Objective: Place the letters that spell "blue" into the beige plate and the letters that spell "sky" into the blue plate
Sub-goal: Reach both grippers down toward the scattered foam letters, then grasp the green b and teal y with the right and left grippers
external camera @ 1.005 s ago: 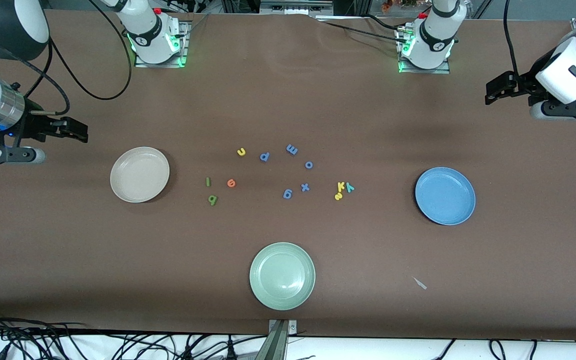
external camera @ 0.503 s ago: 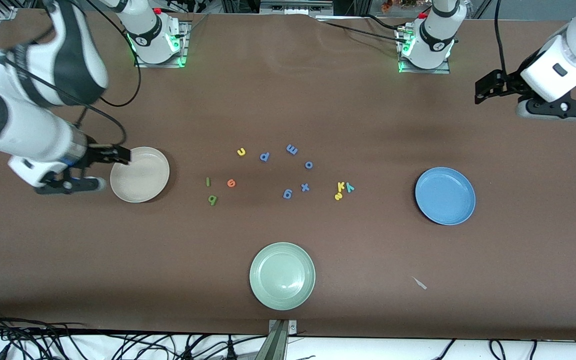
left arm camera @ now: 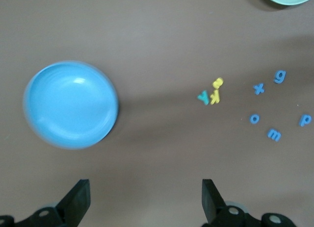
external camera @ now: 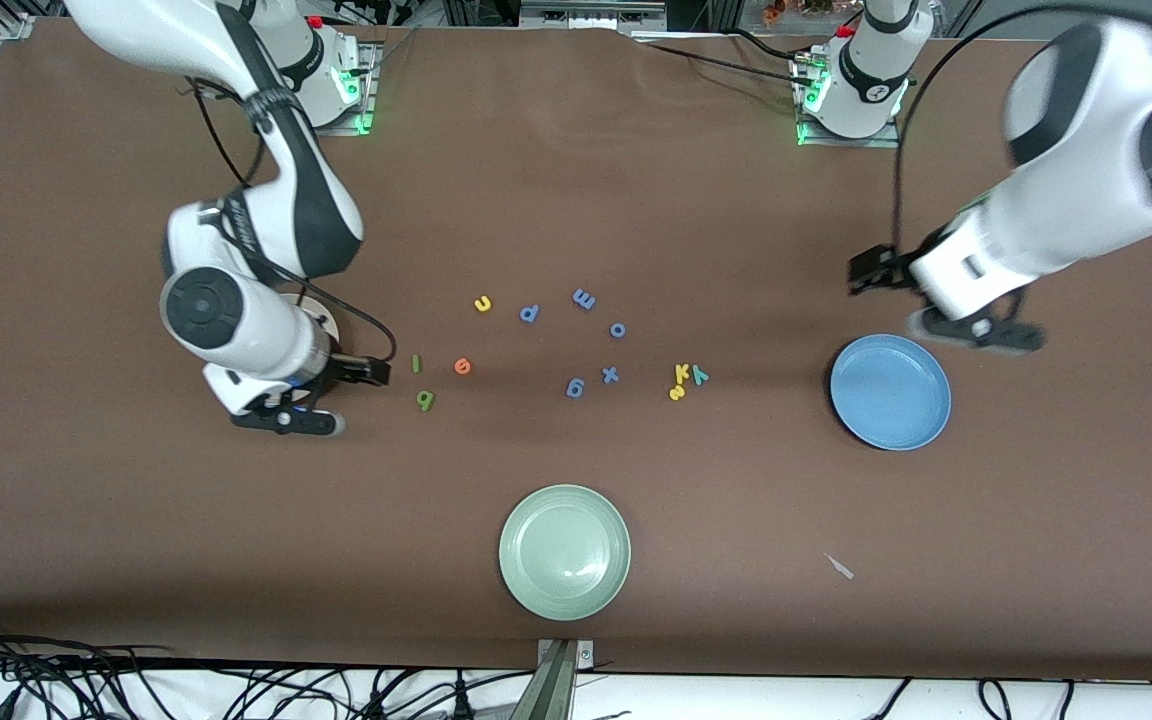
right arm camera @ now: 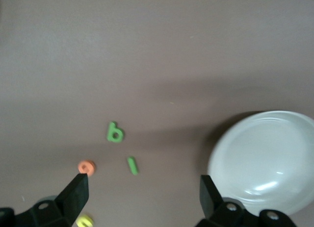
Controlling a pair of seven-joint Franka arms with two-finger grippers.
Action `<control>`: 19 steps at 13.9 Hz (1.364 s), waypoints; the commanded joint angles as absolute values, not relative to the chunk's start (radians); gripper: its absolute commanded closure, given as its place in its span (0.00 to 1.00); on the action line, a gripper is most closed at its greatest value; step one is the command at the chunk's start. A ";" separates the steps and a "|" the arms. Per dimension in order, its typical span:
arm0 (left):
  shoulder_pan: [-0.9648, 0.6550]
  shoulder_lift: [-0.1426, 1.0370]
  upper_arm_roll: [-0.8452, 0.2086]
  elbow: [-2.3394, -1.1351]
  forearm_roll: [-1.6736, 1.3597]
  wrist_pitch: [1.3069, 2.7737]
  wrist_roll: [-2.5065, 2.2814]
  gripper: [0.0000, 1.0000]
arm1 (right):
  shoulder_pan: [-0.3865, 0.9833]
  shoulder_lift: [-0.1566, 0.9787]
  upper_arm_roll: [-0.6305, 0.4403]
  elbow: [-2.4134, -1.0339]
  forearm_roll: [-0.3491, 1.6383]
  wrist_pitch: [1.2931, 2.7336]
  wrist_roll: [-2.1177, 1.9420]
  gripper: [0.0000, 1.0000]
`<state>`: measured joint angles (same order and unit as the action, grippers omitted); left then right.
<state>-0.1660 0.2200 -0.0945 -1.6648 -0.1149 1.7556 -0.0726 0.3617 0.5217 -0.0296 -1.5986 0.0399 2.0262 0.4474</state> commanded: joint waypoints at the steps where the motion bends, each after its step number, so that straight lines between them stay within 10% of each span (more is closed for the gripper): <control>1: -0.251 0.337 -0.086 -1.644 -0.120 1.871 -0.071 0.00 | 0.380 0.564 -0.037 -1.594 0.060 2.075 0.492 0.00; 15: -0.374 0.707 -0.071 -1.651 -0.129 2.304 -0.075 0.06 | 0.440 0.726 -0.031 -1.632 0.063 2.307 0.611 0.01; 19: -0.383 0.700 -0.069 -1.710 -0.129 2.324 -0.075 0.19 | 0.445 0.735 -0.020 -1.635 0.063 2.321 0.611 0.19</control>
<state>-0.3592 0.7161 -0.0888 -1.6754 -0.1149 2.3117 -0.0742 0.4400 0.7314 -0.0247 -1.6271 0.0469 2.2965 0.6024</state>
